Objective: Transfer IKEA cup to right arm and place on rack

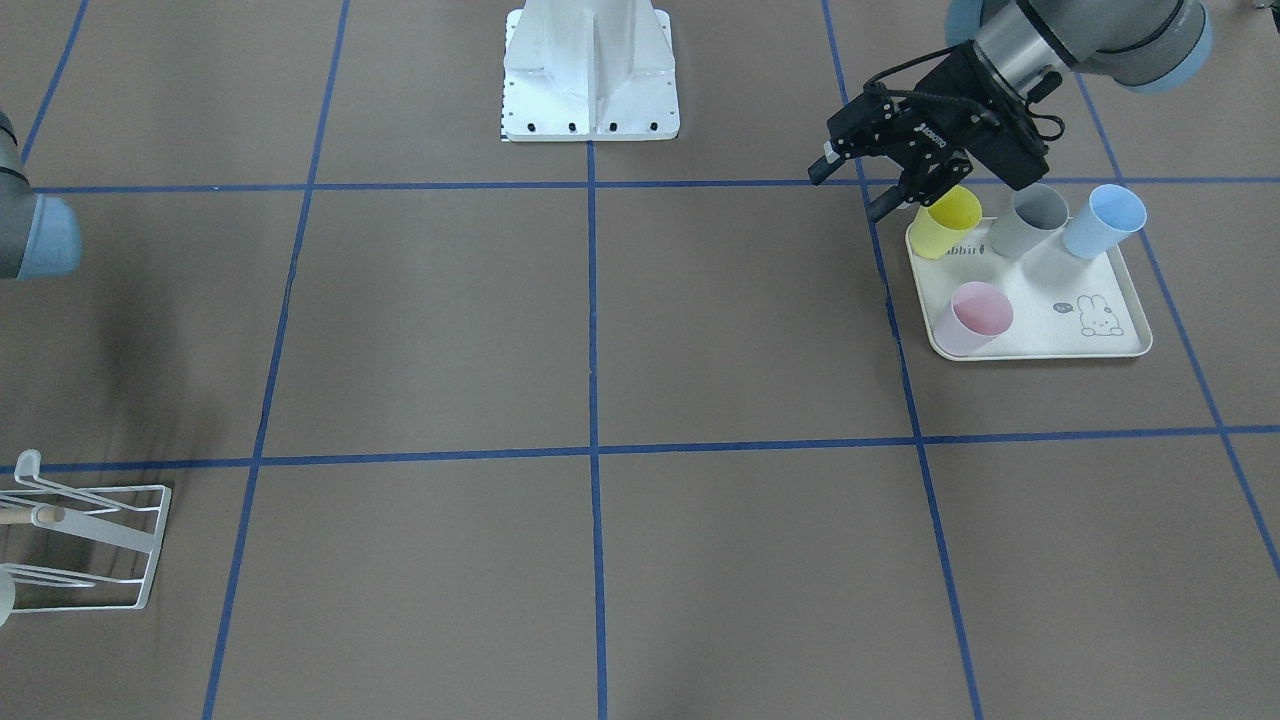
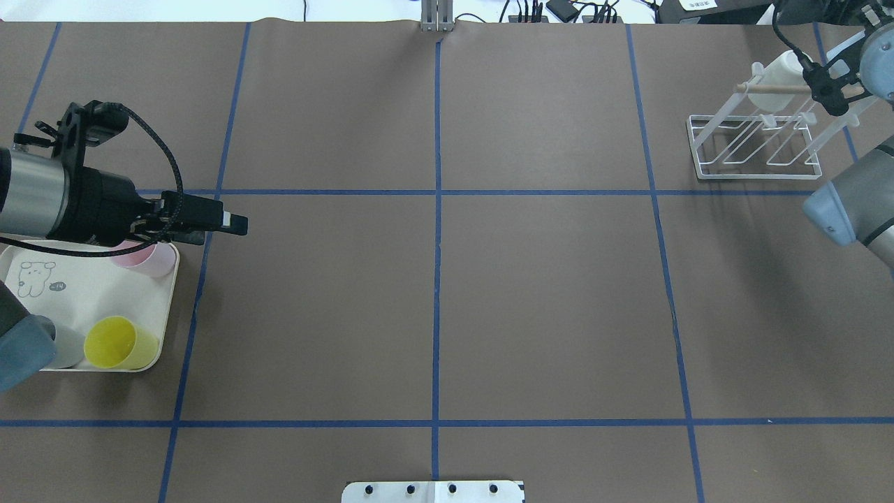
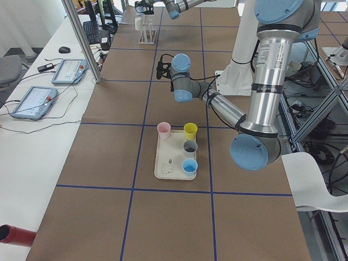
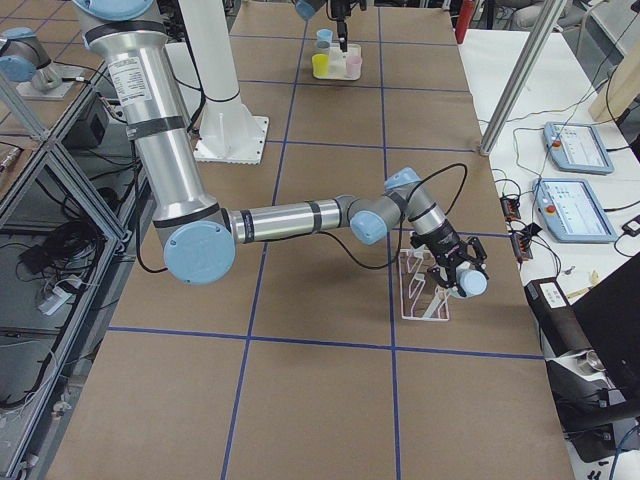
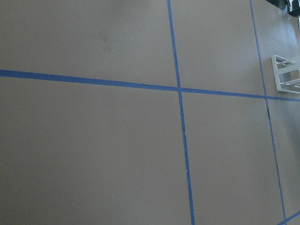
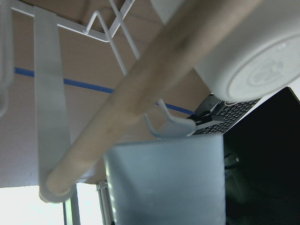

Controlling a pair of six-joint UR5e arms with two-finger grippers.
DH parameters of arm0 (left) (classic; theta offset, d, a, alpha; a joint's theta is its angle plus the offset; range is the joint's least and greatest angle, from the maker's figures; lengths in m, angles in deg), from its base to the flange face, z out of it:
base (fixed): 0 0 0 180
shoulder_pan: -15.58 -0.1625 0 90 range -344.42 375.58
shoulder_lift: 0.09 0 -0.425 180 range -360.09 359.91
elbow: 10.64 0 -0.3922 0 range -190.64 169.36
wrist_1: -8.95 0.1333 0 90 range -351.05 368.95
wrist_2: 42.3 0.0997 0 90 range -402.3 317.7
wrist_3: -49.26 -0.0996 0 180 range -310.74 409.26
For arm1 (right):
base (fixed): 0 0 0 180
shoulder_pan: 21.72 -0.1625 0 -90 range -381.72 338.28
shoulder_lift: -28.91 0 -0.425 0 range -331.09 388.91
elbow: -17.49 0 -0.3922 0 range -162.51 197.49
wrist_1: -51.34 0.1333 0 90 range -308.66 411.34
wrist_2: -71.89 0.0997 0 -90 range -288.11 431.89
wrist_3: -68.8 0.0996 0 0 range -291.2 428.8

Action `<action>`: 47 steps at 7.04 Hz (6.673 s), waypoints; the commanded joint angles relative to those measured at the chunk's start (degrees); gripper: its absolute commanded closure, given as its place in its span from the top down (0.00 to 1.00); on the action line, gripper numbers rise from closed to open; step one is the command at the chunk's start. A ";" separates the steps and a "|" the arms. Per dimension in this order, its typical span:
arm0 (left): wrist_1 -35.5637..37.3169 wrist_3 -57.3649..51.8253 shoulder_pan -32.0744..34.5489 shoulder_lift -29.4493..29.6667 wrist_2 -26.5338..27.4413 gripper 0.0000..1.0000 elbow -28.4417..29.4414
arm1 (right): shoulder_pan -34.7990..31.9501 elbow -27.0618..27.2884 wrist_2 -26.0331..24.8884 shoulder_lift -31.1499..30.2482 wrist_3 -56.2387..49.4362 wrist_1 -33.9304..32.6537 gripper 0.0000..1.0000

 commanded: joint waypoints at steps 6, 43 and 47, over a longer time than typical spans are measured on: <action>0.00 0.00 0.00 0.09 -0.09 1.00 -0.18 | 1.60 -0.72 -3.68 -0.03 0.55 0.00 0.06; -9.20 -36.39 5.81 -11.42 12.13 0.81 17.20 | 13.21 18.00 42.72 -8.21 97.93 43.42 1.00; -10.02 -35.68 3.52 -11.51 12.04 0.46 17.58 | 13.21 17.83 42.90 -8.21 98.10 43.51 1.00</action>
